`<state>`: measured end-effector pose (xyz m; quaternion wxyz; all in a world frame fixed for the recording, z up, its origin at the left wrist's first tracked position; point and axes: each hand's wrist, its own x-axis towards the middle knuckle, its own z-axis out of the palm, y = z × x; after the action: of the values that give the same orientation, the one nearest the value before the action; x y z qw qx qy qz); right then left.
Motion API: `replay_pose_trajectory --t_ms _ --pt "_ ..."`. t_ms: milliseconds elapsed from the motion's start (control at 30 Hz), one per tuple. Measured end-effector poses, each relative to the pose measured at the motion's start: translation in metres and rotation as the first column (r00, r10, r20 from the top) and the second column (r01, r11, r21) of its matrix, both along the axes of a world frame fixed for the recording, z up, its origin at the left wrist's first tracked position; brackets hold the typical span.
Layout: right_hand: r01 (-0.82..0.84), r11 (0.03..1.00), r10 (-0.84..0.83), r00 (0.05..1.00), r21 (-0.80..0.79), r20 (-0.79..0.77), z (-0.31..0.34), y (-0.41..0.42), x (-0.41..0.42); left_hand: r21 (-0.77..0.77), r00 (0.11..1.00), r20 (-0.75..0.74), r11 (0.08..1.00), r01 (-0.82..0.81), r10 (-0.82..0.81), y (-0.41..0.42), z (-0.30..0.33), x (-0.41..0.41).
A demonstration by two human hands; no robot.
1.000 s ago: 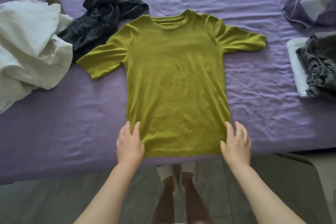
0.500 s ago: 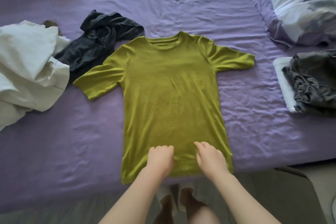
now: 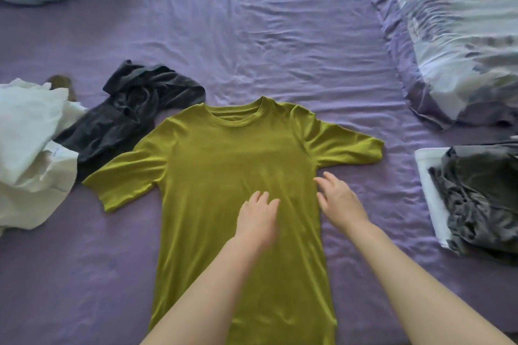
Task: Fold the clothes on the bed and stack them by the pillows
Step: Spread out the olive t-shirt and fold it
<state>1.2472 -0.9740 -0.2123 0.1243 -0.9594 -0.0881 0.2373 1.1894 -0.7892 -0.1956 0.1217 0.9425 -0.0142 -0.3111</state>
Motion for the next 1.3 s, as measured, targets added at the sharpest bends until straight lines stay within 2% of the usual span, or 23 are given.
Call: replay_pose_trajectory --t_ms 267,467,533,600,667,733,833,900,967,1033,1067,1100,1133,1167,1200,1233,1267,1300 --pt "0.027 0.987 -0.021 0.999 -0.161 0.04 -0.038 -0.047 0.122 0.065 0.999 -0.012 0.996 0.054 -0.053 -0.039 -0.04 0.112" --pt "0.025 0.912 -0.01 0.999 -0.409 0.04 -0.059 -0.072 0.158 0.109 0.99 -0.002 0.984 0.137 -0.138 -0.052 -0.064 0.164" --pt "0.032 0.895 -0.002 0.998 -0.445 0.067 -0.057 -0.074 0.167 0.124 0.99 -0.013 0.982 0.142 -0.141 -0.051 -0.07 0.176" --pt "0.031 0.925 0.007 0.995 -0.378 0.098 -0.053 -0.076 0.176 0.127 0.991 -0.026 0.983 0.136 -0.133 -0.049 -0.075 0.184" --pt "0.076 0.98 -0.052 0.99 -0.186 0.129 -0.046 -0.076 0.182 0.133 0.991 -0.044 0.982 0.135 -0.13 -0.048 -0.078 0.19" --pt "0.176 0.984 -0.172 0.978 -0.031 0.114 -0.038 -0.073 0.184 0.139 0.988 -0.08 0.98 0.143 -0.133 -0.048 -0.079 0.196" --pt "0.244 0.969 -0.241 0.968 -0.039 0.075 -0.029 -0.068 0.187 0.135 0.982 -0.133 0.979 0.15 -0.132 -0.052 -0.081 0.202" --pt "0.296 0.954 -0.295 0.955 0.055 -0.017 -0.025 -0.064 0.188 0.138 0.98 -0.15 0.979 0.153 -0.132 -0.056 -0.082 0.203" --pt "0.402 0.891 -0.372 0.912 0.211 -0.172 -0.021 -0.058 0.189 0.133 0.981 -0.143 0.98 0.147 -0.128 -0.055 -0.082 0.201" --pt "0.52 0.782 -0.419 0.847 0.344 -0.326 -0.018 -0.048 0.187 0.068 0.991 -0.106 0.993 0.092 -0.084 -0.051 -0.079 0.2" --pt "0.58 0.711 -0.43 0.806 0.399 -0.406 -0.017 -0.04 0.186 -0.008 0.998 -0.049 0.999 0.031 -0.031 -0.047 -0.075 0.199" --pt "0.631 0.636 -0.427 0.767 0.444 -0.478 -0.015 -0.031 0.183 -0.128 0.996 0.031 0.988 -0.083 0.088 -0.043 -0.071 0.197" --pt "0.675 0.56 -0.409 0.73 0.481 -0.548 -0.014 -0.02 0.181 -0.304 0.952 0.073 0.916 -0.263 0.297 -0.039 -0.066 0.194" --pt "0.719 0.471 -0.37 0.687 0.51 -0.626 -0.012 -0.009 0.178 -0.496 0.835 -0.018 0.72 -0.485 0.55 -0.034 -0.058 0.191" --pt "0.764 0.375 -0.307 0.636 0.524 -0.708 -0.01 0.001 0.175 -0.618 0.65 -0.266 0.391 -0.682 0.712 -0.03 -0.049 0.19" --pt "0.802 0.288 -0.223 0.588 0.524 -0.778 -0.008 0.011 0.173 -0.598 0.467 -0.529 0.078 -0.797 0.709 -0.026 -0.041 0.188" --pt "0.825 0.224 -0.142 0.554 0.518 -0.821 -0.008 0.018 0.17 -0.531 0.354 -0.686 -0.105 -0.841 0.636 -0.02 -0.04 0.185" --pt "0.83 0.199 -0.101 0.546 0.521 -0.831 -0.008 0.023 0.168 -0.5 0.339 -0.729 -0.124 -0.857 0.595 -0.015 -0.039 0.183"
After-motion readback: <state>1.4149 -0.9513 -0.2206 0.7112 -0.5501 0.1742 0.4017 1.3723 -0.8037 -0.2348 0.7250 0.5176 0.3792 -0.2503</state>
